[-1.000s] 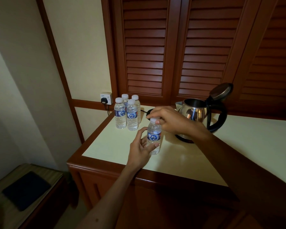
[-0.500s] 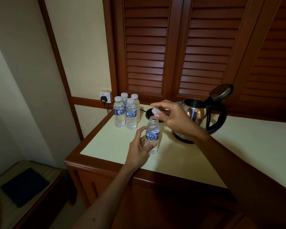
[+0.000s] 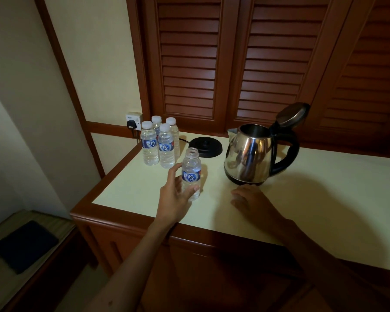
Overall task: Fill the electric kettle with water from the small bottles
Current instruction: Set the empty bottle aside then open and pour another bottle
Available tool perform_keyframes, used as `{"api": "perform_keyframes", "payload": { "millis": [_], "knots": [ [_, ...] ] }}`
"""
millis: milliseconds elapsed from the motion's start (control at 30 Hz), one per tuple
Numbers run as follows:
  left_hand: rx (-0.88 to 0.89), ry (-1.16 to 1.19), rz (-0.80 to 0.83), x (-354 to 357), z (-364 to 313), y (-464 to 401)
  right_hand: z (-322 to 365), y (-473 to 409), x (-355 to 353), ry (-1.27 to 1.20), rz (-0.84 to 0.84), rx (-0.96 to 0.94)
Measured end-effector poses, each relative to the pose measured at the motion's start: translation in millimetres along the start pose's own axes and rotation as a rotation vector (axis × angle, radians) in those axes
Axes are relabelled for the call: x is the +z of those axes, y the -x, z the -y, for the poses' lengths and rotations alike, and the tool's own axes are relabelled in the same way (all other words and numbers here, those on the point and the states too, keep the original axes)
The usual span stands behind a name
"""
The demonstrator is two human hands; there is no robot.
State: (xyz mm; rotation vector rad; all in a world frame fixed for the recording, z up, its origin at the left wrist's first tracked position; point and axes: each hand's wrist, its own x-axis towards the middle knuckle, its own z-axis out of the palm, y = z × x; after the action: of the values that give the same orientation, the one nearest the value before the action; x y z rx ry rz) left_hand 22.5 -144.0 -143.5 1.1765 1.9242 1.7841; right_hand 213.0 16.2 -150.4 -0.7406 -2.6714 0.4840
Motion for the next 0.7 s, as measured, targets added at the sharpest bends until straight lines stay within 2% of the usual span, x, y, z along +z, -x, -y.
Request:
{"api": "perform_keyframes", "payload": {
  "millis": [200,367,533,700],
  "knots": [
    [-0.023,-0.034,-0.064,6.0,-8.9,5.6,-21.9,16.8,-26.5,0.013,0.051,-0.009],
    [-0.011,-0.050,-0.115,18.6,-17.0,7.4,-64.7,39.3,-53.2,0.072,0.105,0.082],
    [-0.009,-0.062,-0.136,35.1,-26.0,1.2,-71.6,43.2,-46.8,0.081,0.070,0.048],
    [0.023,-0.187,-0.103,52.0,-39.5,-14.8,-74.2,46.1,-46.8,-0.016,0.026,0.045]
  ]
}}
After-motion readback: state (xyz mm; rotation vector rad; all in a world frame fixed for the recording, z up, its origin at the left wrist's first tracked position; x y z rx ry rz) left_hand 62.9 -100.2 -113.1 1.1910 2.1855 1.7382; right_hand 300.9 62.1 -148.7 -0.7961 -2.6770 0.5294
